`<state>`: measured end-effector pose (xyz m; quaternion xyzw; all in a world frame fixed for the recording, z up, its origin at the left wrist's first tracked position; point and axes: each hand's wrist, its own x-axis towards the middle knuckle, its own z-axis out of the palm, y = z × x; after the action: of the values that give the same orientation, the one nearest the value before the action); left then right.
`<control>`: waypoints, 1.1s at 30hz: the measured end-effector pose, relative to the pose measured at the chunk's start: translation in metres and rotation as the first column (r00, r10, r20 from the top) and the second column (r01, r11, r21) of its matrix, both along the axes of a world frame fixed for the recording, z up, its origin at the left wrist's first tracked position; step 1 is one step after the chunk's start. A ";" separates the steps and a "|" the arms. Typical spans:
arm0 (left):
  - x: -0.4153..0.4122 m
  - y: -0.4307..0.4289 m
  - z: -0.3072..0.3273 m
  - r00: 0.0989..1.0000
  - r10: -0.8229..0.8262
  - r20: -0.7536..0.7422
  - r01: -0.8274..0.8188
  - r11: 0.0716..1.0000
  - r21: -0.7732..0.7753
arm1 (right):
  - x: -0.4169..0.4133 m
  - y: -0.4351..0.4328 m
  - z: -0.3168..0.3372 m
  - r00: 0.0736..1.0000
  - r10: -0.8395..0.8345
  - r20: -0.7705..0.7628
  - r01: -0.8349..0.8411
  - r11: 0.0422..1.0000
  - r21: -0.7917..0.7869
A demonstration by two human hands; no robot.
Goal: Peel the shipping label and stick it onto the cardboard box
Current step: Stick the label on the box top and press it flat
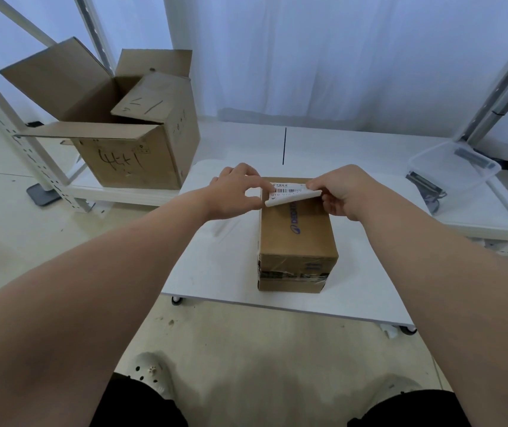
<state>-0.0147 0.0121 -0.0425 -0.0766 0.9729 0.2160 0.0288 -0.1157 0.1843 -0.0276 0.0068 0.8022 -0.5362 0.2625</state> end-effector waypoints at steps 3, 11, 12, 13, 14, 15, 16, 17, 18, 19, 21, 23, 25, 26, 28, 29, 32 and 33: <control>-0.001 0.000 -0.005 0.997 -0.014 -0.081 0.015 1.000 0.022 | 0.001 0.001 0.001 1.000 -0.010 0.019 0.010 1.000 -0.017; 0.000 0.007 -0.011 0.977 -0.055 -0.208 0.058 0.998 0.007 | 0.000 0.010 0.002 0.998 0.058 0.032 -0.057 0.998 -0.012; -0.001 0.008 -0.011 0.973 -0.041 -0.227 0.047 0.999 0.019 | 0.001 0.012 0.002 0.996 0.094 -0.003 -0.093 0.996 0.008; -0.002 0.009 -0.010 0.970 -0.027 -0.243 0.037 0.999 0.039 | 0.001 0.015 0.002 0.988 0.148 -0.051 -0.146 0.989 0.033; -0.002 0.011 -0.010 0.967 -0.016 -0.254 0.031 0.998 0.056 | 0.002 0.019 0.003 0.970 0.222 -0.101 -0.216 0.974 0.062; -0.003 0.012 -0.011 0.965 -0.004 -0.261 0.023 0.998 0.067 | 0.003 0.023 0.003 0.944 0.298 -0.141 -0.288 0.954 0.086; -0.004 0.014 -0.011 0.963 0.003 -0.268 0.016 0.997 0.070 | 0.003 0.026 0.003 0.917 0.363 -0.167 -0.349 0.931 0.107; -0.005 0.014 -0.011 0.962 0.014 -0.271 0.008 0.997 0.079 | 0.004 0.029 0.002 0.892 0.411 -0.190 -0.392 0.911 0.130; -0.005 0.015 -0.011 0.961 0.020 -0.274 0.006 0.996 0.094 | 0.003 0.030 0.000 0.865 0.449 -0.225 -0.421 0.892 0.163; -0.005 0.015 -0.010 0.962 0.023 -0.272 0.009 0.993 0.115 | 0.002 0.031 -0.002 0.828 0.484 -0.285 -0.436 0.873 0.217; -0.004 0.015 -0.008 0.965 0.002 -0.261 0.034 0.990 0.134 | -0.001 0.028 -0.008 0.708 0.551 -0.441 -0.429 0.833 0.351; -0.002 0.013 -0.006 0.972 -0.040 -0.232 0.057 0.996 0.069 | -0.002 0.027 -0.013 0.598 0.596 -0.535 -0.396 0.801 0.449; 0.000 0.011 -0.006 0.978 -0.094 -0.184 0.085 0.995 -0.056 | 0.000 0.028 -0.015 0.515 0.653 -0.555 -0.388 0.756 0.528; 0.001 0.011 -0.005 0.980 -0.117 -0.163 0.101 0.990 -0.102 | 0.001 0.029 -0.016 0.479 0.682 -0.552 -0.394 0.729 0.559; 0.004 0.010 -0.004 0.978 -0.154 -0.139 0.133 0.979 -0.152 | 0.006 0.033 -0.014 0.425 0.719 -0.550 -0.402 0.694 0.597; 0.006 0.011 -0.003 0.975 -0.178 -0.134 0.154 0.973 -0.174 | 0.008 0.035 -0.013 0.398 0.736 -0.549 -0.401 0.677 0.617; 0.008 0.015 0.000 0.964 -0.253 -0.082 0.223 0.936 -0.272 | 0.014 0.033 -0.010 0.364 0.767 -0.528 -0.431 0.641 0.635; 0.008 0.018 0.000 0.963 -0.265 -0.045 0.240 0.924 -0.299 | 0.015 0.031 -0.009 0.350 0.783 -0.514 -0.445 0.622 0.645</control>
<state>-0.0068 0.0298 -0.0426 0.0552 0.9961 0.0682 0.0037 -0.1010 0.2156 -0.0369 -0.4761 0.8599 -0.1672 0.0773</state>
